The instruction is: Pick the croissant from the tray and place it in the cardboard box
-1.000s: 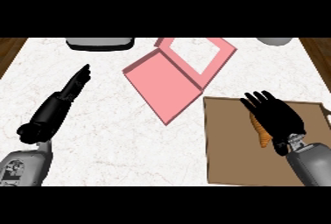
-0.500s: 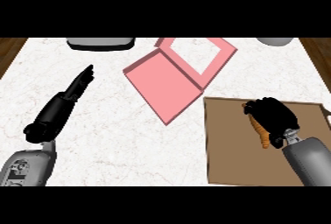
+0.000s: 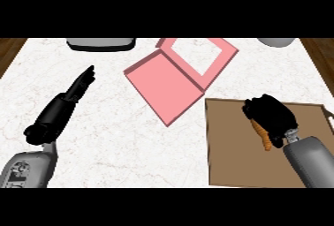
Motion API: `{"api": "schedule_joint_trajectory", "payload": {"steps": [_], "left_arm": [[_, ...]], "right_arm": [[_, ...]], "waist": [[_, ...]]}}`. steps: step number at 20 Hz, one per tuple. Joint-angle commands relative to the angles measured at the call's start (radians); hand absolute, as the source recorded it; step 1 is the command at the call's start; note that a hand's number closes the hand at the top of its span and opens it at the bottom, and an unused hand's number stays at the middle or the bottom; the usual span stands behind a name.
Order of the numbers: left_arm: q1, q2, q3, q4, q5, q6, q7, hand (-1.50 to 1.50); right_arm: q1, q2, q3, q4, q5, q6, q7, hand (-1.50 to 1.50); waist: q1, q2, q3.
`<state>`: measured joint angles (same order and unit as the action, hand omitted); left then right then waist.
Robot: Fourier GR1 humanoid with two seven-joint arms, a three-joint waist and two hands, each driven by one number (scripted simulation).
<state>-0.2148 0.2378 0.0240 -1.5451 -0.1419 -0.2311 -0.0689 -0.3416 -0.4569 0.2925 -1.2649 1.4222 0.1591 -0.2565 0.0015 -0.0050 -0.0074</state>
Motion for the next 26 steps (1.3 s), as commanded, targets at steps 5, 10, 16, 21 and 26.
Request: {"api": "schedule_joint_trajectory", "payload": {"steps": [5,10,16,21,26], "left_arm": [[-0.051,-0.024,-0.048,0.001,-0.001,-0.027,-0.011,0.00],[-0.090,-0.060,-0.098,0.022,-0.008,-0.042,-0.012,0.00],[-0.121,-0.056,-0.106,0.055,-0.016,-0.055,-0.019,0.00],[-0.178,-0.071,-0.104,0.066,-0.026,-0.035,0.019,0.00],[-0.159,-0.054,-0.079,0.088,-0.019,-0.038,0.007,0.00]], "right_arm": [[-0.150,0.445,0.091,-0.002,-0.103,0.120,0.310,1.50],[-0.306,0.453,0.120,0.000,-0.215,0.039,0.497,1.50],[-0.537,0.456,0.208,0.041,-0.292,-0.033,0.741,1.50],[-0.666,0.457,0.160,0.055,-0.338,-0.171,0.996,1.50],[-0.816,0.457,0.137,0.131,-0.356,-0.280,1.254,1.50]], "waist": [[0.120,0.030,0.011],[0.181,0.041,0.010],[0.218,0.035,0.004],[0.192,0.029,0.005],[0.176,0.024,0.002]]}}
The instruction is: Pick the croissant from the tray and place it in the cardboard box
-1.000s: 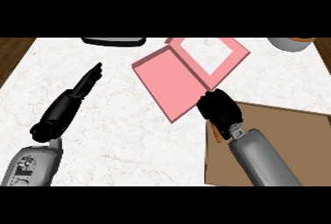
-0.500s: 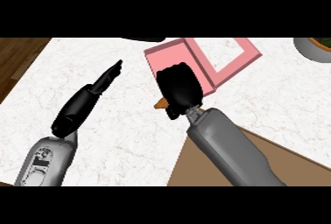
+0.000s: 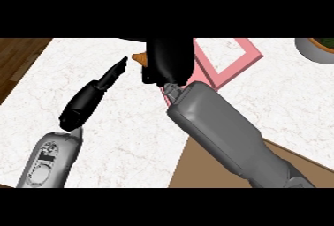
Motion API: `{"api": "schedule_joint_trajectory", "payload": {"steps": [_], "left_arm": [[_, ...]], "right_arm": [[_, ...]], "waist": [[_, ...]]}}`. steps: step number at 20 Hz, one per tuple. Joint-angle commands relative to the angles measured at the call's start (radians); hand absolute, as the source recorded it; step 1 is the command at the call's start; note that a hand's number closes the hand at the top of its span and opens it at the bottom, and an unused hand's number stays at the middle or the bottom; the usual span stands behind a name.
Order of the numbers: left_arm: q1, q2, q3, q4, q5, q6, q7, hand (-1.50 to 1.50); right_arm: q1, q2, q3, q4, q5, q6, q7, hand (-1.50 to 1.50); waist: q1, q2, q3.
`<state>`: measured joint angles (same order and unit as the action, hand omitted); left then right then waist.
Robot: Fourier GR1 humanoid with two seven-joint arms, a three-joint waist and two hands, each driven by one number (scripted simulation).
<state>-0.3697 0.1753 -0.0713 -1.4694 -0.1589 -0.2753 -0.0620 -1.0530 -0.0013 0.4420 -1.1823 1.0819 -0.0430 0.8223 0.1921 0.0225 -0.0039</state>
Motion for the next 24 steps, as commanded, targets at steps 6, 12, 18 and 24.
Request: {"api": "schedule_joint_trajectory", "payload": {"steps": [6,12,18,24], "left_arm": [[0.007,-0.005,0.009,0.014,-0.024,0.034,-0.013,0.00],[0.052,0.021,0.048,0.008,-0.011,0.034,-0.023,0.00],[0.068,0.056,0.079,-0.012,0.018,0.000,-0.025,0.00],[0.052,0.031,0.080,-0.049,0.006,0.037,0.024,0.00]], "right_arm": [[-0.248,0.001,-0.025,0.239,-0.048,-0.226,0.326,1.50],[-0.358,0.001,-0.050,0.483,-0.095,-0.202,0.257,1.50],[-0.335,0.001,-0.117,0.591,-0.315,-0.061,0.188,1.50],[-0.340,0.001,-0.201,0.734,-0.395,0.025,0.016,1.50]], "waist": [[-0.047,0.002,-0.001],[-0.098,-0.003,0.001],[-0.114,-0.007,0.002],[-0.144,-0.009,0.003]]}}
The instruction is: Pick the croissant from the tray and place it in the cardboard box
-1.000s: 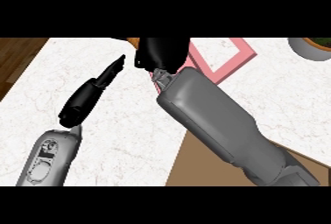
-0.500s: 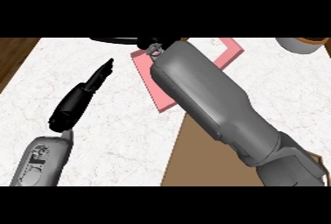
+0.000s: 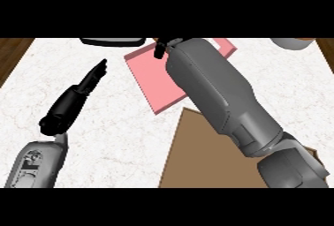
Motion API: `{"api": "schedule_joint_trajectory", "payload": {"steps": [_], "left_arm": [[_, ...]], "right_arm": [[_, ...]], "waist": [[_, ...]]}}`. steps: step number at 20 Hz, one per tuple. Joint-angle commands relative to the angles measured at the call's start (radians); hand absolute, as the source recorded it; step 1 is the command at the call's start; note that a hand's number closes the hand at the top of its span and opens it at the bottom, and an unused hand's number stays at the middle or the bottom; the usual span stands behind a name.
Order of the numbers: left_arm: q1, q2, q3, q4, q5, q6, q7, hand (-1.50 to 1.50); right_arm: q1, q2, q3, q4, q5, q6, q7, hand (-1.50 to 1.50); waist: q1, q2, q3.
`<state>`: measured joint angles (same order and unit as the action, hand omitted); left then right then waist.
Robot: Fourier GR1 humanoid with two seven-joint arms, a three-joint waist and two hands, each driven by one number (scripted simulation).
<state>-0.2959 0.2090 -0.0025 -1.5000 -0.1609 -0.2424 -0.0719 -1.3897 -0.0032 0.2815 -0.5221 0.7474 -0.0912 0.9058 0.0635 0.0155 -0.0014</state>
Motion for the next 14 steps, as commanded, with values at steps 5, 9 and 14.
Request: {"api": "schedule_joint_trajectory", "payload": {"steps": [5,9,14], "left_arm": [[0.053,0.014,0.024,-0.007,0.010,-0.011,-0.023,0.00],[0.050,0.021,0.041,-0.037,0.030,-0.020,0.019,0.00],[0.069,0.014,0.025,-0.055,0.018,-0.018,0.007,0.00]], "right_arm": [[0.012,0.000,-0.070,0.131,-0.105,0.171,-0.107,-1.50],[0.026,0.003,-0.084,0.121,-0.139,0.175,-0.266,-1.50],[0.092,0.003,-0.128,-0.021,-0.162,-0.108,-0.434,-1.50]], "waist": [[-0.032,-0.007,0.001],[-0.026,-0.007,0.001],[-0.033,-0.011,0.004]]}}
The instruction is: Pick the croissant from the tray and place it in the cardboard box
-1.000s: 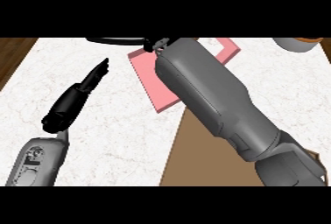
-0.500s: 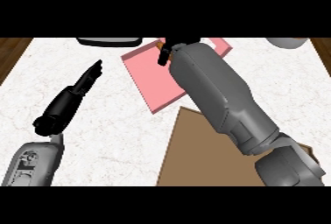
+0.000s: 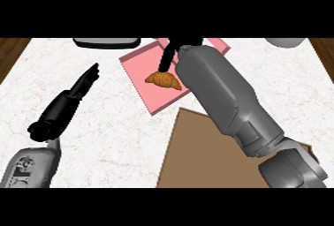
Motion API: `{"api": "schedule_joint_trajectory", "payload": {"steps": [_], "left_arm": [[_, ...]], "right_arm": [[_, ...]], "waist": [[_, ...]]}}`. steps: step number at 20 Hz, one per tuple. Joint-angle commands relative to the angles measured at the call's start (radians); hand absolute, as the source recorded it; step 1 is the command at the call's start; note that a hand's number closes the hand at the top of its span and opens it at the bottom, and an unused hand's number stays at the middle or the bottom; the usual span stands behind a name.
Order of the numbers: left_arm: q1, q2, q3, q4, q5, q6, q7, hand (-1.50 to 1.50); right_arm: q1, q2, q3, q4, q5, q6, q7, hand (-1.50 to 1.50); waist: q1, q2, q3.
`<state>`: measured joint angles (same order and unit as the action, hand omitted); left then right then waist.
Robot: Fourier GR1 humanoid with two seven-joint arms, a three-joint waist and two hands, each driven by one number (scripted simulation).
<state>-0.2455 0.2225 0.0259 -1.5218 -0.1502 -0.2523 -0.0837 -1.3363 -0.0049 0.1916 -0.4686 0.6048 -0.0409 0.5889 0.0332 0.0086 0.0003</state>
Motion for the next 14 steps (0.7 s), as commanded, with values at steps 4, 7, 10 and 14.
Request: {"api": "schedule_joint_trajectory", "payload": {"steps": [4,7,10,14], "left_arm": [[0.012,0.005,0.012,0.019,-0.001,0.003,-0.021,0.00],[0.005,-0.001,0.006,0.009,-0.016,0.018,-0.001,0.00],[0.021,-0.014,-0.018,-0.032,-0.012,0.005,0.025,0.00],[0.057,0.013,0.016,-0.041,-0.005,-0.001,-0.010,0.00]], "right_arm": [[0.030,0.005,-0.227,-0.206,-0.164,-0.403,-0.170,-1.50],[0.074,0.005,-0.336,-0.246,-0.255,-0.494,-0.219,-1.50],[0.192,0.005,-0.345,-0.255,-0.320,-0.588,-0.308,-1.50],[0.233,-0.015,-0.423,-0.252,-0.357,-0.578,-0.439,-1.50]], "waist": [[-0.014,0.003,0.003],[-0.019,0.001,0.003],[-0.007,-0.002,0.001],[-0.013,-0.003,0.000]]}}
